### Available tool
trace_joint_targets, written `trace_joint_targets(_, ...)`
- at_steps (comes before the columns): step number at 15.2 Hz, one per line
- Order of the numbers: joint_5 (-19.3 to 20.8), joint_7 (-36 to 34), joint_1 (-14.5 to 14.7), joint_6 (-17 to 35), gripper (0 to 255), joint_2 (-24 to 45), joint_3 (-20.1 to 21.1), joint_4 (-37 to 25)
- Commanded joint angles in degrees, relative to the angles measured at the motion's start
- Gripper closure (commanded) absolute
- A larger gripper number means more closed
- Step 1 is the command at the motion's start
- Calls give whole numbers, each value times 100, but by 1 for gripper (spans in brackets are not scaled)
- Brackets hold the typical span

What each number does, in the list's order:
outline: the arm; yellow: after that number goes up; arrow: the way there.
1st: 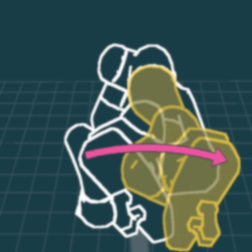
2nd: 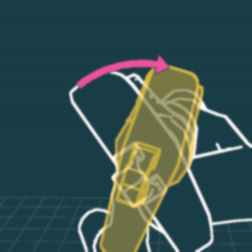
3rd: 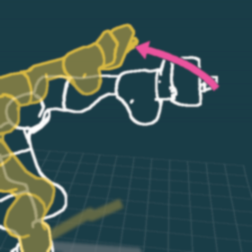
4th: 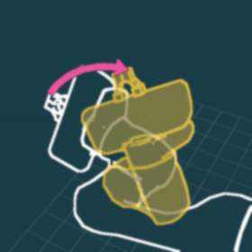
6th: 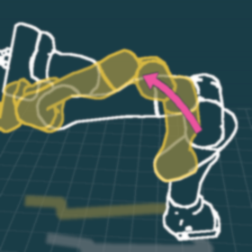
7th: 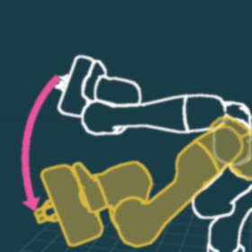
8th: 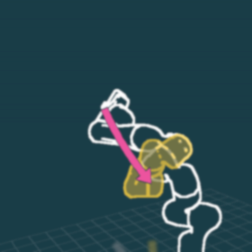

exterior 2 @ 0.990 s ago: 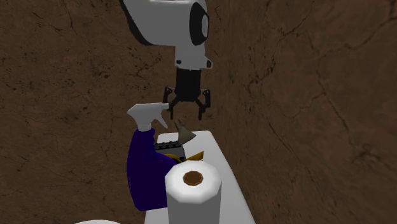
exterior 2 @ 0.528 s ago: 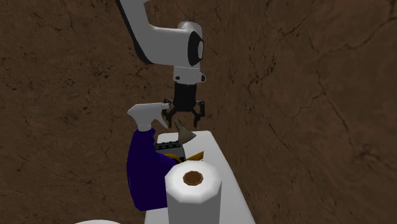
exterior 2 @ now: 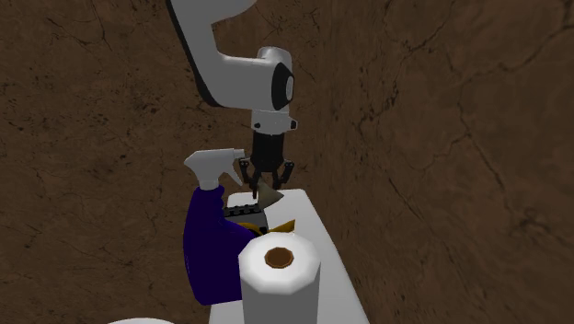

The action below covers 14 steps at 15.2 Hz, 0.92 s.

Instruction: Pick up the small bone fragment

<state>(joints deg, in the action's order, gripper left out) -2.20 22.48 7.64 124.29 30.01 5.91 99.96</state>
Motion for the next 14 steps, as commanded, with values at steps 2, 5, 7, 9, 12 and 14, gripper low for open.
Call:
trace_joint_targets(2, 1, 3, -2, 7, 255, 7, -2, 4)
trace_joint_targets(5, 1, 0, 0, 10, 255, 12, -1, 2)
trace_joint_targets(7, 1, 3, -2, 16, 255, 8, -2, 12)
trace_joint_targets(9, -1, -5, 0, -58, 255, -38, 1, -17)
trace_joint_targets(12, -8, -12, -6, -233, 255, -167, 7, -64)
trace_joint_targets(14, -13, -17, -9, -352, 255, -248, 10, -102)
